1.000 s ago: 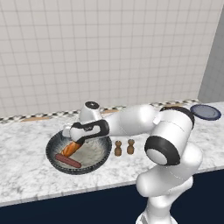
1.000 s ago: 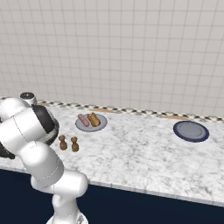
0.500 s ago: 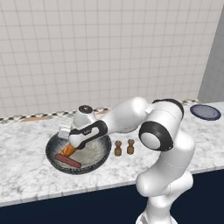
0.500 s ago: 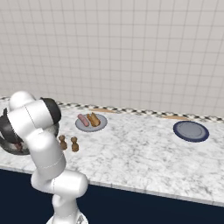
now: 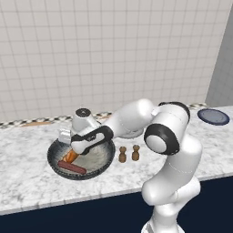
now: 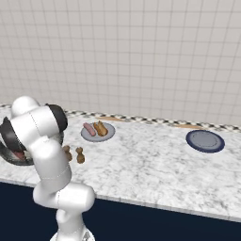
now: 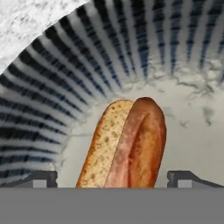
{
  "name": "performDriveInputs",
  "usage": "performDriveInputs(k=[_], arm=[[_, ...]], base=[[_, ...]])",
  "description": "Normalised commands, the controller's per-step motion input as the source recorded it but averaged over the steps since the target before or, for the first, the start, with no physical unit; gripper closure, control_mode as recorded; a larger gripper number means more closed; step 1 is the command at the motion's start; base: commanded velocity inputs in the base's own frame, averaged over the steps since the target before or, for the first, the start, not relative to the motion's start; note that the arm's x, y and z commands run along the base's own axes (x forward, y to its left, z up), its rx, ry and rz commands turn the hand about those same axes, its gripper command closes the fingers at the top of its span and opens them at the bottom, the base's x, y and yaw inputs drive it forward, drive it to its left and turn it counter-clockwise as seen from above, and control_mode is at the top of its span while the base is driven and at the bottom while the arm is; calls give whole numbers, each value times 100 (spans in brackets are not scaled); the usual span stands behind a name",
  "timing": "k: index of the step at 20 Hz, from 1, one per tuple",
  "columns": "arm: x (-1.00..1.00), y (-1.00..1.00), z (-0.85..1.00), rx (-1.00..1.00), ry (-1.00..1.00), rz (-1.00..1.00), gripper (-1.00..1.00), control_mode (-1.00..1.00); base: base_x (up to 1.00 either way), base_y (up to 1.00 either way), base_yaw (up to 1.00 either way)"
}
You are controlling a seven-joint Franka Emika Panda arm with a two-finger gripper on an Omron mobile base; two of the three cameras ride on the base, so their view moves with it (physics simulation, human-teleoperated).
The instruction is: Place one bun and one sausage from the bowl on each plate.
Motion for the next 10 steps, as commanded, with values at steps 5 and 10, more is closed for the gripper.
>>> performDriveInputs(k=[5, 10], arm=[[-11, -24, -23, 2, 0, -2, -100, -100], [22, 3, -30, 0, 0, -4, -100, -100]], base=[[0, 0, 0], [0, 0, 0]])
